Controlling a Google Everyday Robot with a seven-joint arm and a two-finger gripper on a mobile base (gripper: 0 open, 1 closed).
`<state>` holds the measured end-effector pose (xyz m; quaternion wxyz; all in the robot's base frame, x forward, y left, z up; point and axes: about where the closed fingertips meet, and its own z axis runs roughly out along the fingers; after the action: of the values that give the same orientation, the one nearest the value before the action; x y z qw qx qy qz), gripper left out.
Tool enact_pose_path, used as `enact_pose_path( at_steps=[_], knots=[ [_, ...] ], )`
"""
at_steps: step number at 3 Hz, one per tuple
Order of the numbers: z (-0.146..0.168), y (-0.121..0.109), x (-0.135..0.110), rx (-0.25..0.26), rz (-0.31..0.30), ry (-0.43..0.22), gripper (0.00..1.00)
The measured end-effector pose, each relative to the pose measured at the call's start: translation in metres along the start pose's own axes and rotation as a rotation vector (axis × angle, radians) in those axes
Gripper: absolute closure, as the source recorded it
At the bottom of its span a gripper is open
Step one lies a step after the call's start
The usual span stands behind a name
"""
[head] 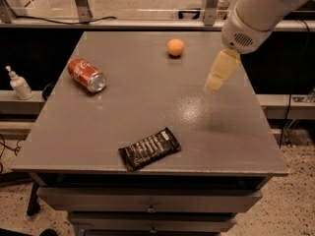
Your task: Place coke can upright
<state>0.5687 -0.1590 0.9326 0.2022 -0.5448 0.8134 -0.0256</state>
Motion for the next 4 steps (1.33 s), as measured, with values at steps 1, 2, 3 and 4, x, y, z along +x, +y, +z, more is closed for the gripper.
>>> enact_pose_path(
  at_steps=[1, 2, 3, 4],
  knots=[
    [0.029, -0.014, -0.053, 0.001, 0.105, -0.021, 0.00],
    [0.029, -0.014, -0.053, 0.001, 0.103, -0.021, 0.00],
    [0.029, -0.013, -0.050, -0.034, 0.111, -0.031, 0.00],
    [0.019, -0.004, -0.089, -0.094, 0.107, -0.108, 0.00]
  ],
)
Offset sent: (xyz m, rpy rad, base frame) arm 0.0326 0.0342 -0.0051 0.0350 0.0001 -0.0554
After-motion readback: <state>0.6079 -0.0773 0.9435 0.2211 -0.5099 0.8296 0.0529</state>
